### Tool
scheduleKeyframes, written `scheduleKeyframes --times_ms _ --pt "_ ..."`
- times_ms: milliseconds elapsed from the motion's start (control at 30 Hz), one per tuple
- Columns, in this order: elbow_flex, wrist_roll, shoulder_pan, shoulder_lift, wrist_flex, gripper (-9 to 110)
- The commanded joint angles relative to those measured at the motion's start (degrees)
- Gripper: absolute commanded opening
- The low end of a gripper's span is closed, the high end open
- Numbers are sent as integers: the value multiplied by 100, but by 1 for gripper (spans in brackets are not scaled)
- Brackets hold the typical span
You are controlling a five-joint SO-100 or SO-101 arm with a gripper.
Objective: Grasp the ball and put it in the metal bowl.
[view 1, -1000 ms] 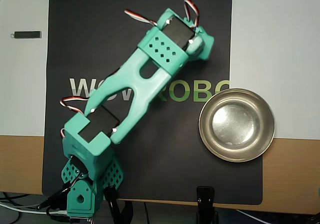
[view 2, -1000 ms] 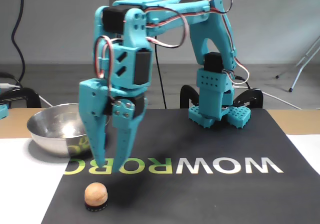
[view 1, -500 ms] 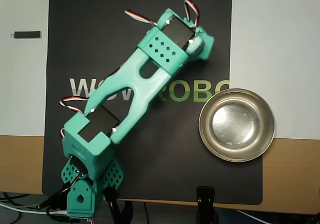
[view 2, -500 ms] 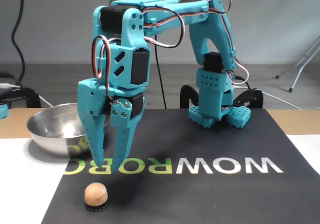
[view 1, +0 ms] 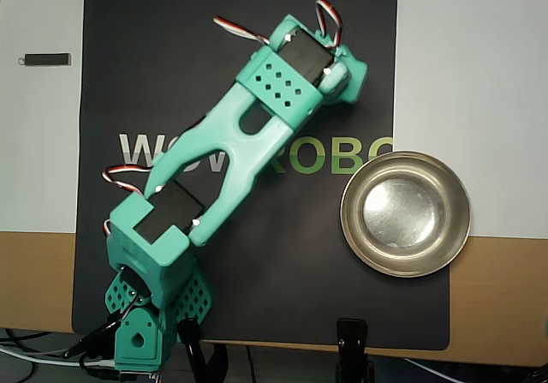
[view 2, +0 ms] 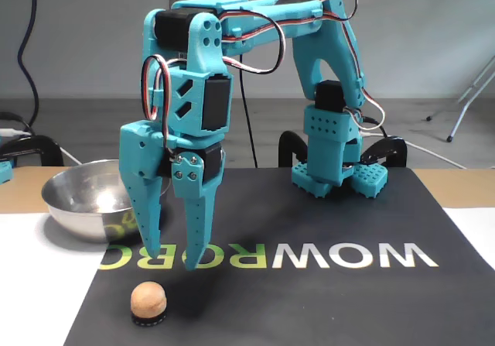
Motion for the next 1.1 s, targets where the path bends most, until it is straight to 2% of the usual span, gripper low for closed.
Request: scheduleKeyframes --times_ms 0,333,1067 --pt "-229 -9 0 53 -35 53" --pt "-229 -18 0 44 -396 53" --pt "-668 -9 44 -510 -396 53"
